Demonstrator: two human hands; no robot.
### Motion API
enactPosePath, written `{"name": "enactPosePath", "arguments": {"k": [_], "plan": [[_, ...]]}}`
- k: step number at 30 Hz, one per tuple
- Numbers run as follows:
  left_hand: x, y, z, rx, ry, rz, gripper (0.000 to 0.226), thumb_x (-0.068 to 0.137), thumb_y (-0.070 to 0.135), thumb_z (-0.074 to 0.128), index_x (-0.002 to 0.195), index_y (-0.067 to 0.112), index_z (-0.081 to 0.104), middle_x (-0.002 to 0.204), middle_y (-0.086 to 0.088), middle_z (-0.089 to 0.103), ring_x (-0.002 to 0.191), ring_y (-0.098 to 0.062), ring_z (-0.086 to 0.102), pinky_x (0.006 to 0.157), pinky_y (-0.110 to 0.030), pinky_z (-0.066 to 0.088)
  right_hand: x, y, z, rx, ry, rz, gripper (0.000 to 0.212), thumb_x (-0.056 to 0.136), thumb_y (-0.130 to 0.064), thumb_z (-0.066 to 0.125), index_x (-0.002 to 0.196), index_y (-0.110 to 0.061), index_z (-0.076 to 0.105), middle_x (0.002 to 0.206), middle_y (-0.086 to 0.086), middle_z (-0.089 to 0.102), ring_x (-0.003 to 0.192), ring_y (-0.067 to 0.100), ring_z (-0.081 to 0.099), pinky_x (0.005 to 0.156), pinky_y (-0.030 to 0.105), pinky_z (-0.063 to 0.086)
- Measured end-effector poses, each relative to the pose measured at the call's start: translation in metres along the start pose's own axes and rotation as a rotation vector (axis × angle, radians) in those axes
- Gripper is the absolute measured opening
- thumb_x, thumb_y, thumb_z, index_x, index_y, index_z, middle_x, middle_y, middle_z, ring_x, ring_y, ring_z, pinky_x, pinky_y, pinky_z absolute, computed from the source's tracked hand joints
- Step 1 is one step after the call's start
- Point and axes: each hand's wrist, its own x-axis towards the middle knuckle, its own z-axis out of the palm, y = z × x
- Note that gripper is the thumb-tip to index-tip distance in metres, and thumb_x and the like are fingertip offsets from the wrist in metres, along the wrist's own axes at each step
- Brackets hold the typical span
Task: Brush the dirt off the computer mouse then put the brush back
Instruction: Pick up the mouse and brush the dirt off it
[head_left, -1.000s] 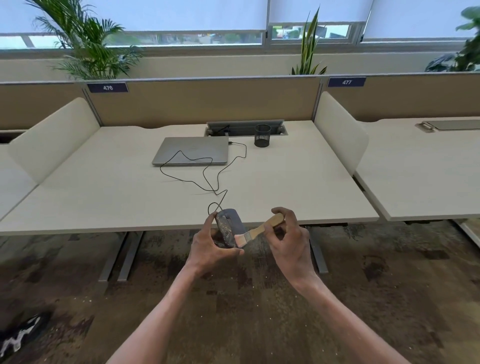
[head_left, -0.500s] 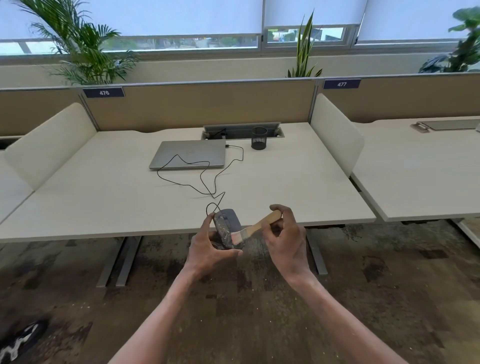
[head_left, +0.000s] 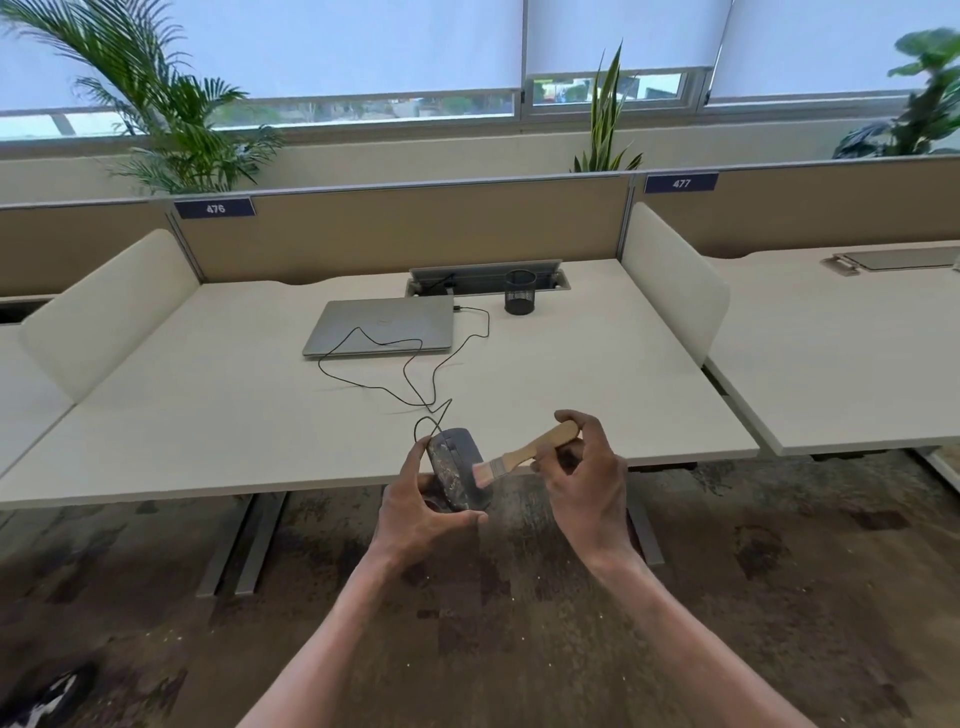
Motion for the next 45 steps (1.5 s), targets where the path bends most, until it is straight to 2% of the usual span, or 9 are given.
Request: {"name": "enactPosePath", "arguments": {"k": [10, 13, 18, 23, 27, 33, 35, 38, 45], "plan": [[0.0, -0.005, -0.006, 0.007, 0.031, -0.053, 0.133, 0.044, 0.057, 0.098, 0.155, 0.03, 0.029, 0.094, 0.017, 0.07, 0.079, 0.012, 0.068, 0.062, -0.001, 0.048, 0.001, 0.008, -0.002, -0.001, -0.003, 0.009, 0.039, 0.094, -0.017, 0.069, 0.13, -0.016, 0.054, 0.089, -0.005, 0.073, 0.08, 0.0, 0.072, 0.066, 0.01, 0.057], [0.0, -0.003, -0.004, 0.025, 0.039, -0.057, 0.13, 0.049, 0.048, 0.1, 0.156, 0.025, 0.029, 0.089, 0.024, 0.063, 0.077, 0.024, 0.061, 0.06, 0.003, 0.044, -0.002, 0.002, 0.003, 0.005, -0.044, -0.072, 0.04, 0.092, -0.017, 0.072, 0.128, -0.017, 0.055, 0.088, -0.013, 0.07, 0.079, -0.005, 0.07, 0.069, 0.007, 0.055], [0.0, -0.001, -0.006, 0.023, 0.055, -0.075, 0.131, 0.048, 0.047, 0.1, 0.156, 0.024, 0.03, 0.087, 0.027, 0.059, 0.076, 0.03, 0.057, 0.06, 0.005, 0.042, -0.012, 0.009, 0.009, 0.014, -0.095, -0.112, 0.038, 0.092, -0.02, 0.071, 0.126, -0.02, 0.053, 0.085, -0.003, 0.073, 0.077, 0.011, 0.074, 0.067, 0.031, 0.063], [0.0, -0.003, -0.011, 0.031, 0.064, -0.087, 0.129, 0.048, 0.048, 0.099, 0.156, 0.025, 0.031, 0.088, 0.023, 0.064, 0.08, 0.005, 0.068, 0.063, -0.003, 0.049, -0.017, 0.017, 0.007, -0.001, -0.121, -0.149, 0.038, 0.09, -0.019, 0.072, 0.12, -0.029, 0.052, 0.083, -0.007, 0.073, 0.075, 0.005, 0.072, 0.063, 0.026, 0.061], [0.001, -0.006, -0.011, 0.041, 0.072, -0.097, 0.128, 0.048, 0.049, 0.099, 0.154, 0.027, 0.031, 0.091, 0.02, 0.065, 0.084, 0.0, 0.068, 0.064, -0.007, 0.049, -0.015, 0.023, 0.004, -0.007, -0.152, -0.153, 0.038, 0.09, -0.016, 0.072, 0.12, -0.027, 0.052, 0.083, -0.009, 0.072, 0.075, 0.003, 0.072, 0.063, 0.016, 0.058], [0.003, -0.005, -0.015, 0.034, 0.103, -0.096, 0.131, 0.043, 0.057, 0.097, 0.154, 0.031, 0.032, 0.118, -0.001, 0.07, 0.099, -0.013, 0.069, 0.079, -0.016, 0.051, -0.006, 0.019, 0.003, 0.062, -0.107, -0.158, 0.04, 0.09, -0.013, 0.071, 0.122, -0.028, 0.053, 0.089, -0.014, 0.072, 0.079, 0.001, 0.073, 0.066, 0.017, 0.06], [0.004, -0.004, -0.016, 0.035, 0.105, -0.09, 0.13, 0.044, 0.057, 0.097, 0.153, 0.031, 0.033, 0.118, 0.002, 0.068, 0.101, -0.013, 0.069, 0.084, -0.02, 0.054, -0.005, 0.016, 0.007, 0.08, -0.116, -0.167, 0.038, 0.091, -0.015, 0.071, 0.121, -0.029, 0.053, 0.09, -0.014, 0.073, 0.081, 0.001, 0.074, 0.067, 0.019, 0.061], [0.005, -0.003, -0.016, 0.005, 0.099, -0.087, 0.125, 0.042, 0.059, 0.096, 0.148, 0.034, 0.036, 0.103, 0.014, 0.071, 0.088, 0.0, 0.071, 0.074, -0.012, 0.053, -0.007, 0.017, 0.012, 0.103, -0.161, -0.155, 0.037, 0.092, -0.016, 0.069, 0.12, -0.033, 0.052, 0.09, -0.012, 0.073, 0.082, 0.003, 0.074, 0.068, 0.021, 0.061], [0.002, -0.005, -0.022, 0.002, 0.115, -0.112, 0.13, 0.038, 0.065, 0.094, 0.15, 0.035, 0.035, 0.107, 0.006, 0.071, 0.093, -0.009, 0.072, 0.074, -0.014, 0.053, -0.006, 0.03, 0.01, 0.063, -0.159, -0.151, 0.041, 0.09, -0.01, 0.071, 0.119, -0.032, 0.051, 0.088, -0.015, 0.071, 0.078, 0.0, 0.072, 0.063, 0.017, 0.059]]}}
